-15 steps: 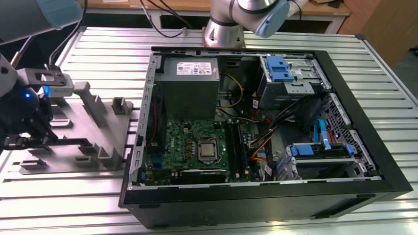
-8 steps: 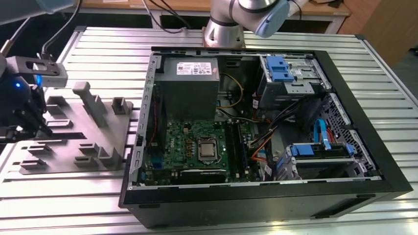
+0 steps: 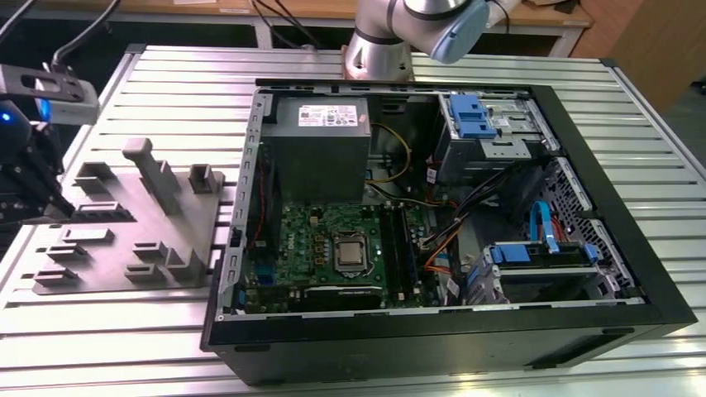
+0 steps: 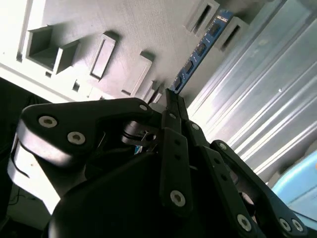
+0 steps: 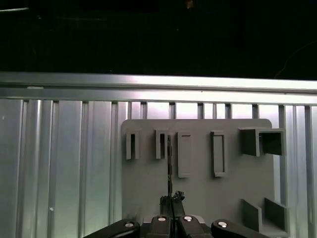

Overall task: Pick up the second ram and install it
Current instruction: 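Pick up the second ram and move it above second insertion slot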

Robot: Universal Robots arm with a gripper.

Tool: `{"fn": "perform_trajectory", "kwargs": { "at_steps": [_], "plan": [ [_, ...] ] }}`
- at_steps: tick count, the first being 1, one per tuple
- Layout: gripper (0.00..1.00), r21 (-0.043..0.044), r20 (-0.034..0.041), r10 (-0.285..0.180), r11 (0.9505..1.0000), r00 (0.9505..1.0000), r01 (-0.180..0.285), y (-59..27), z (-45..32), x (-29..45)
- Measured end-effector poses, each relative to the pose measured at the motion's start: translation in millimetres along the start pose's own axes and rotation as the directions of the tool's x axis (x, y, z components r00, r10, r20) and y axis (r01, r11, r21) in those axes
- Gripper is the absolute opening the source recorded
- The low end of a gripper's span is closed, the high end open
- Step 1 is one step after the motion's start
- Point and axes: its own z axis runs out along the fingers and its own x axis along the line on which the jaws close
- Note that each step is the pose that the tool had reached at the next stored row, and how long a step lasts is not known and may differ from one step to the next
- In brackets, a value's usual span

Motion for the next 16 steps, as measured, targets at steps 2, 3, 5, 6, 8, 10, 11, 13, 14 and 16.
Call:
{"fn": "perform_trajectory", "kwargs": {
  "at_steps": [2,3,5,6,8,10,11,13,14,16],
  "plan": [
    [0.12,-0.0001,-0.0001,0.000,1.0000,1.0000,0.000,0.4,-8.8,-0.5],
    [0.12,-0.0001,-0.0001,0.000,1.0000,1.0000,0.000,0.6,-13.2,-0.8],
    [0.12,-0.0001,0.0000,0.000,1.0000,1.0000,0.000,1.0,-21.5,-1.3],
    [0.12,0.0000,0.0000,0.000,1.0000,1.0000,0.000,1.2,-25.0,-1.5],
    [0.12,-0.0001,-0.0001,0.000,1.0000,1.0000,0.000,1.5,-32.0,-2.0],
    [0.12,0.0000,0.0000,0.000,1.0000,1.0000,0.000,1.8,-38.3,-2.4],
    [0.12,0.0000,0.0000,0.000,1.0000,1.0000,0.000,1.9,-41.6,-2.6],
    [0.12,0.0000,0.0002,0.000,1.0000,1.0000,0.000,2.2,-48.0,-3.0],
    [0.12,-0.0001,0.0003,0.000,1.0000,1.0000,0.000,2.3,-50.9,-3.2],
    [0.12,0.0000,0.0003,0.000,1.0000,1.0000,0.000,2.6,-56.7,-3.5]
  ]
}}
